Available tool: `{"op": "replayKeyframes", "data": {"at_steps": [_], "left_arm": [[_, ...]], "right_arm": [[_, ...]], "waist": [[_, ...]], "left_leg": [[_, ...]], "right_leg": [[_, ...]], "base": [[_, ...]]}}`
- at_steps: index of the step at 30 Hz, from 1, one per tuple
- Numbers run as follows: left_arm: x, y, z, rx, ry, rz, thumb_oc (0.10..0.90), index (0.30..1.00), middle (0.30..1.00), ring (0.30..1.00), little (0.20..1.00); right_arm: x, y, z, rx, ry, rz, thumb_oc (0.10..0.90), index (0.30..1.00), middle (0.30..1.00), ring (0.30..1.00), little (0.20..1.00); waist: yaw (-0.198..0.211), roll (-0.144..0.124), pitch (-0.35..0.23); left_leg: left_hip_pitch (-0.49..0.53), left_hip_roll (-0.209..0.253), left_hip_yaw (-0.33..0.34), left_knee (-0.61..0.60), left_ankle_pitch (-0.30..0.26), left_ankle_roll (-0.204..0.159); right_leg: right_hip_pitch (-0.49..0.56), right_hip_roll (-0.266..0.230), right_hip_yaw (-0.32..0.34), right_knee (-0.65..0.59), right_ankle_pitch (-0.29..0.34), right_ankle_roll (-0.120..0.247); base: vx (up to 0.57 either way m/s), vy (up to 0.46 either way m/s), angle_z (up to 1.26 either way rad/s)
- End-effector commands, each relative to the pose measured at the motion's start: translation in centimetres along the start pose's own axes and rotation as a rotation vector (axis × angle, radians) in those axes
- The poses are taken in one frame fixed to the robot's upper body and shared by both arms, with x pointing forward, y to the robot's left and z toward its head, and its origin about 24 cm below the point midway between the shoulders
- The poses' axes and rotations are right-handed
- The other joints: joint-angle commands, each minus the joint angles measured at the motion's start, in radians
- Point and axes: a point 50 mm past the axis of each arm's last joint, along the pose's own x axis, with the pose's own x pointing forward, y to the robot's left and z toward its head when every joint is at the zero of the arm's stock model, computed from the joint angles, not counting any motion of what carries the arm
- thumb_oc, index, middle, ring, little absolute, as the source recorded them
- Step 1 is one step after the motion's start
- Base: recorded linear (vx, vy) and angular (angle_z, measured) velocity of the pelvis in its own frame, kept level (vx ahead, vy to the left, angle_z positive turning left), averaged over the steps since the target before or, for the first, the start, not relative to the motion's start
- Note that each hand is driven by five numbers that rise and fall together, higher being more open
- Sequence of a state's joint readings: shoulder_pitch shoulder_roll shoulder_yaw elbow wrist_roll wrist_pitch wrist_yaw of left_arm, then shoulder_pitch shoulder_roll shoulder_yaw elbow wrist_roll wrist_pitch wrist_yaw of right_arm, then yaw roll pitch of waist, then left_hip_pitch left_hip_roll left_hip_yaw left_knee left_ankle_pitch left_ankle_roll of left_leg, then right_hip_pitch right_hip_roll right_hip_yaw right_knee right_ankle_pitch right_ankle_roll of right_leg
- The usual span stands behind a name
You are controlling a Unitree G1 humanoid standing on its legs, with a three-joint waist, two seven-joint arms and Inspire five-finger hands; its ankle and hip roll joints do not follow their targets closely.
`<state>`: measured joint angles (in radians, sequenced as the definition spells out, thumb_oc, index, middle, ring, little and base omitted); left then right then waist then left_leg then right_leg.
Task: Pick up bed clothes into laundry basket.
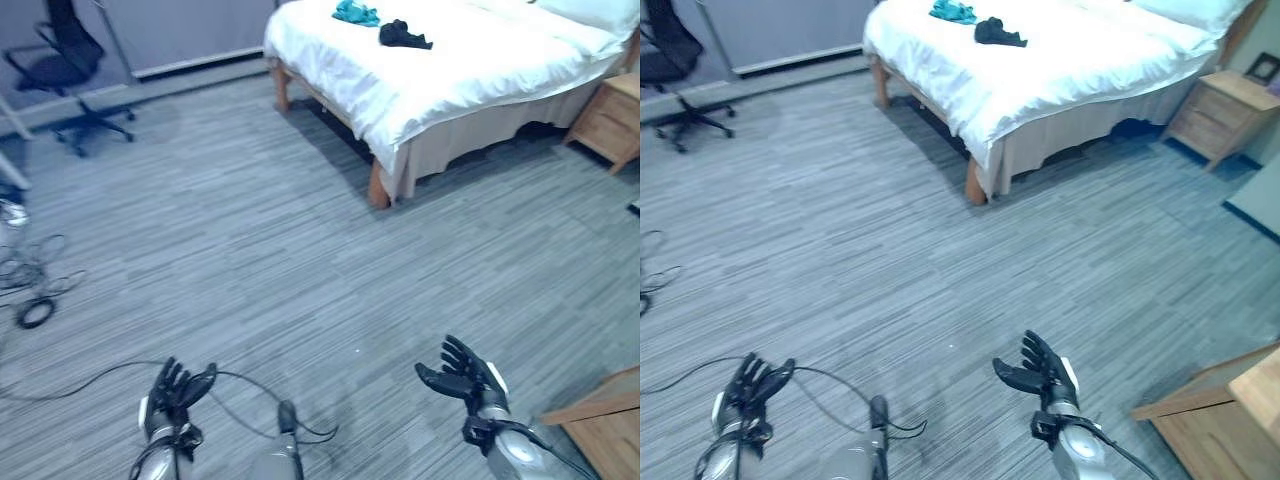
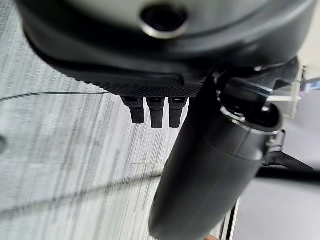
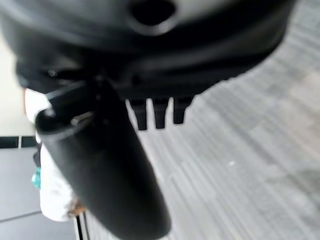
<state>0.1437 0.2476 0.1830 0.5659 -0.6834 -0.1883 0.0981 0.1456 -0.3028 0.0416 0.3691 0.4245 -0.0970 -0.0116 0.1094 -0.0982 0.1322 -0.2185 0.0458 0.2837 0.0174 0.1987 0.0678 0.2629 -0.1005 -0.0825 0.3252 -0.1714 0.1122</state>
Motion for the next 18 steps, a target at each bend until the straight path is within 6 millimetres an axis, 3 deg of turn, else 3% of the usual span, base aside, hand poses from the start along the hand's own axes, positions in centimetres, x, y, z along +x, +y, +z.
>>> {"op": "replayKeyframes", "data": {"at_steps": [1,2,3,4,5,7,8,9,11,13,15,18], "left_arm": [[1.1,-3.9,6.9,-0.030,-0.306,-0.180,0.800,0.900,0.900,0.900,0.900],[1.1,-3.6,7.0,-0.056,-0.311,-0.170,0.800,0.900,0.900,0.900,0.900],[1.3,-3.4,7.1,-0.051,-0.309,-0.154,0.800,0.900,0.900,0.900,0.900],[1.6,-3.1,7.9,-0.017,-0.332,-0.129,0.800,0.900,0.900,0.900,0.900],[1.6,-3.1,7.9,-0.017,-0.333,-0.129,0.800,0.900,0.900,0.900,0.900],[1.6,-3.4,8.4,-0.012,-0.348,-0.148,0.800,0.900,0.900,0.900,0.900],[1.6,-3.4,8.4,-0.012,-0.348,-0.147,0.800,0.900,0.900,0.900,0.900],[1.8,-3.8,8.7,-0.026,-0.358,-0.162,0.800,0.900,0.900,0.900,0.900],[2.0,-4.2,8.7,-0.016,-0.358,-0.171,0.800,0.900,0.900,0.900,0.900],[2.1,-4.7,8.7,-0.013,-0.363,-0.182,0.800,0.900,0.900,0.900,0.900],[2.2,-5.8,9.2,-0.006,-0.392,-0.209,0.800,0.900,0.900,0.900,0.900],[2.2,-6.0,8.9,0.006,-0.386,-0.210,0.800,0.900,0.900,0.900,0.900]], "right_arm": [[0.7,0.5,5.8,0.059,-0.280,0.034,0.800,0.900,0.900,0.900,0.900],[0.7,0.9,5.9,0.069,-0.288,0.053,0.800,0.900,0.900,0.900,0.900],[0.8,1.1,5.5,0.055,-0.272,0.057,0.800,0.900,0.900,0.900,0.900],[0.9,1.4,5.3,0.042,-0.256,0.064,0.800,0.900,0.900,0.900,0.900],[0.9,1.4,5.3,0.042,-0.256,0.064,0.800,0.900,0.900,0.900,0.900],[0.6,0.8,4.4,0.043,-0.215,0.061,0.800,0.900,0.900,0.900,0.900],[0.6,0.8,4.4,0.042,-0.215,0.061,0.800,0.900,0.900,0.900,0.900],[0.4,0.3,3.9,0.037,-0.195,0.049,0.800,0.900,0.900,0.900,0.900],[0.2,-0.2,3.5,0.036,-0.180,0.026,0.800,0.900,0.900,0.900,0.900],[0.1,-0.7,3.4,0.032,-0.175,0.010,0.800,0.900,0.900,0.900,0.900],[-0.2,-1.0,3.6,0.033,-0.187,0.000,0.800,0.900,0.900,0.900,0.900],[-0.3,-1.3,3.6,0.032,-0.190,-0.004,0.800,0.900,0.900,0.900,0.900]], "waist": [[-0.002,0.030,-0.036],[-0.008,0.041,-0.018],[-0.022,0.050,0.000],[-0.041,0.068,0.021],[-0.042,0.065,0.023],[-0.076,0.084,0.032],[-0.078,0.084,0.034],[-0.102,0.089,0.042],[-0.125,0.089,0.045],[-0.165,0.081,0.039],[-0.200,0.079,0.029],[-0.217,0.088,0.009]], "left_leg": [[0.015,0.050,0.015,0.040,-0.017,-0.079],[0.055,0.041,0.023,0.037,-0.043,-0.056],[0.095,0.023,0.023,0.030,-0.063,-0.044],[0.180,-0.003,0.023,-0.001,-0.099,-0.019],[0.183,-0.007,0.023,-0.003,-0.098,-0.018],[0.262,-0.027,0.004,-0.050,-0.119,-0.020],[0.266,-0.028,0.002,-0.052,-0.119,-0.020],[0.307,-0.046,-0.019,-0.067,-0.145,-0.027],[0.348,-0.061,-0.041,-0.071,-0.182,-0.042],[0.417,-0.079,-0.083,-0.088,-0.221,-0.065],[0.472,-0.080,-0.124,-0.101,-0.249,-0.084],[0.513,-0.054,-0.164,-0.029,-0.269,-0.111]], "right_leg": [[-0.127,-0.156,-0.010,0.215,0.447,0.057],[-0.197,-0.162,-0.001,0.301,0.486,0.052],[-0.238,-0.174,-0.010,0.351,0.470,0.048],[-0.339,-0.221,-0.054,0.413,0.454,0.048],[-0.339,-0.225,-0.053,0.418,0.450,0.049],[-0.424,-0.202,-0.087,0.369,0.371,0.040],[-0.421,-0.204,-0.089,0.370,0.369,0.040],[-0.463,-0.181,-0.119,0.270,0.326,0.037],[-0.483,-0.149,-0.134,0.091,0.324,0.039],[-0.509,-0.075,-0.065,-0.132,0.340,0.061],[-0.532,-0.054,0.001,-0.276,0.387,0.081],[-0.524,-0.051,-0.022,-0.243,0.379,0.077]], "base": [[0.52,0.417,-0.32],[0.48,0.396,-0.11],[0.63,0.478,-0.22],[0.46,0.326,-0.24],[0.54,0.297,-0.17],[0.37,0.114,0.16],[0.46,0.055,0.16],[0.44,0.006,0.34],[0.55,-0.063,0.58],[0.60,-0.140,0.42],[0.70,-0.166,0.64],[0.63,-0.239,0.93]]}}
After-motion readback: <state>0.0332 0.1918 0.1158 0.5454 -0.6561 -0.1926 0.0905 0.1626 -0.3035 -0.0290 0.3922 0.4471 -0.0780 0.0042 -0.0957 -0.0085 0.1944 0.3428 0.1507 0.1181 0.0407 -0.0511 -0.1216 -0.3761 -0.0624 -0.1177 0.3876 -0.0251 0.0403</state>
